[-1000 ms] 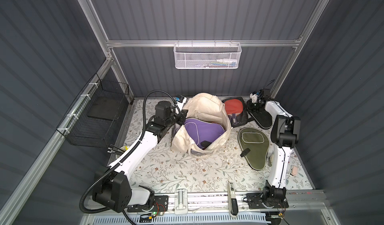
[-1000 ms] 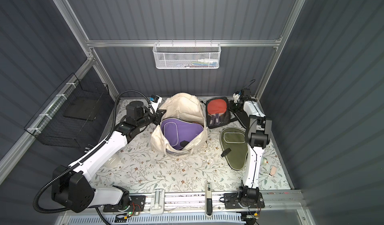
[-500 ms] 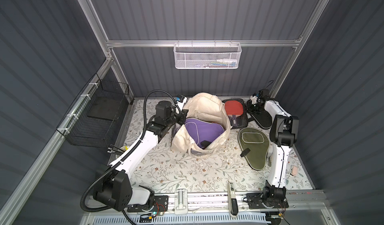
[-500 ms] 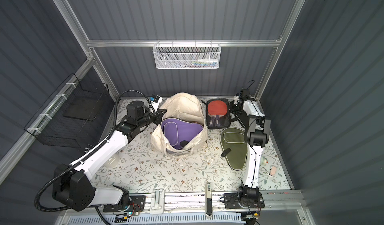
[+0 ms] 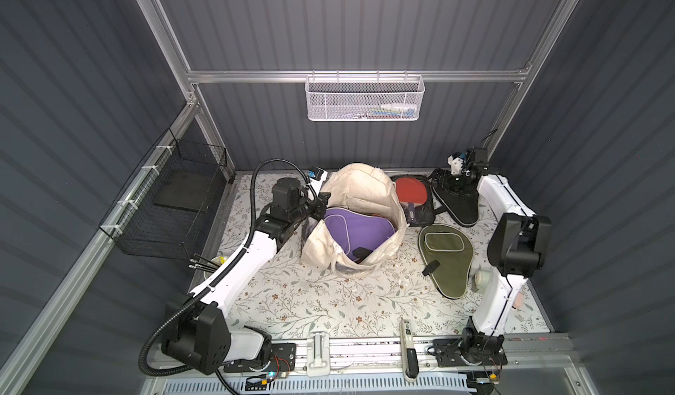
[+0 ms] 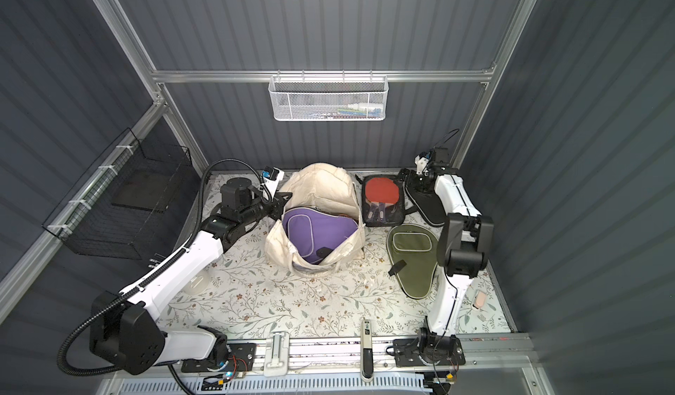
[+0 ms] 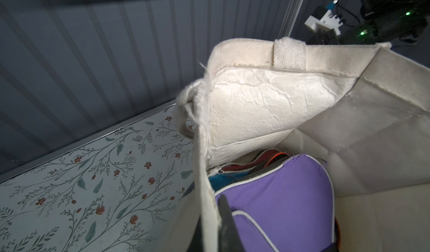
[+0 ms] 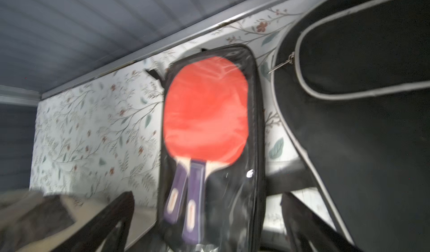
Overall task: Remove the ping pong set from the canvas bag
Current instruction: Place the ping pong set at the center of the board.
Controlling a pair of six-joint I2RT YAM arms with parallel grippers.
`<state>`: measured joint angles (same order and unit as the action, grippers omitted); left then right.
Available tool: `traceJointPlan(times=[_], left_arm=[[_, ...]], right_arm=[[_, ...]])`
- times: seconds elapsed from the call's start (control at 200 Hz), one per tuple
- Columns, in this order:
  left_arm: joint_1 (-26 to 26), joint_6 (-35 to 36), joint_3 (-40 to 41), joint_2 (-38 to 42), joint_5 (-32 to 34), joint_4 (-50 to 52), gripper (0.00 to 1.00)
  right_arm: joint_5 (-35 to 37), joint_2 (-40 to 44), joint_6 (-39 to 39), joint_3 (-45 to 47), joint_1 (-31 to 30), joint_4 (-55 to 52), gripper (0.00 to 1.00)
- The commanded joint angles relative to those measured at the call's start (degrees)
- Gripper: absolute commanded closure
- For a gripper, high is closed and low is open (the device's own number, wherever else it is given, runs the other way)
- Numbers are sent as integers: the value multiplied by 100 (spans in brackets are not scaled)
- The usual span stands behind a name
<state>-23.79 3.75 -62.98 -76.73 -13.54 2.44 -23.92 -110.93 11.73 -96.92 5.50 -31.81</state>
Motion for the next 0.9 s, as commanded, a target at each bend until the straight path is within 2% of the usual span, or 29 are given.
traceJointPlan(times=[0.0,0.155,0.34,0.4,0.47,0.55,0.665,0.896], left_arm=[[-8,-172,71,423,-285,-438,100],[-20,-318,208,685,-361,-578,100],[-20,-213,146,874,-274,-339,100],[-20,-214,127,894,-289,-280,100],[-20,-248,144,921,-368,-244,100],[-20,-376,284,983,-395,-302,100],[-20,-528,462,1104,-394,-336,100],[-20,-410,536,1217,-139,-111,100]], right_arm=[[121,907,-92,808,-297,-5,1],[266,2215,-317,1760,-917,-146,1],[404,3553,-151,2478,-1652,-343,1],[881,3921,-62,2725,-1813,-325,1],[1280,4160,239,3110,-1701,-119,1],[941,3922,673,3433,-1207,120,1],[698,3059,873,3412,-735,219,1],[529,1733,836,2896,-546,472,1]])
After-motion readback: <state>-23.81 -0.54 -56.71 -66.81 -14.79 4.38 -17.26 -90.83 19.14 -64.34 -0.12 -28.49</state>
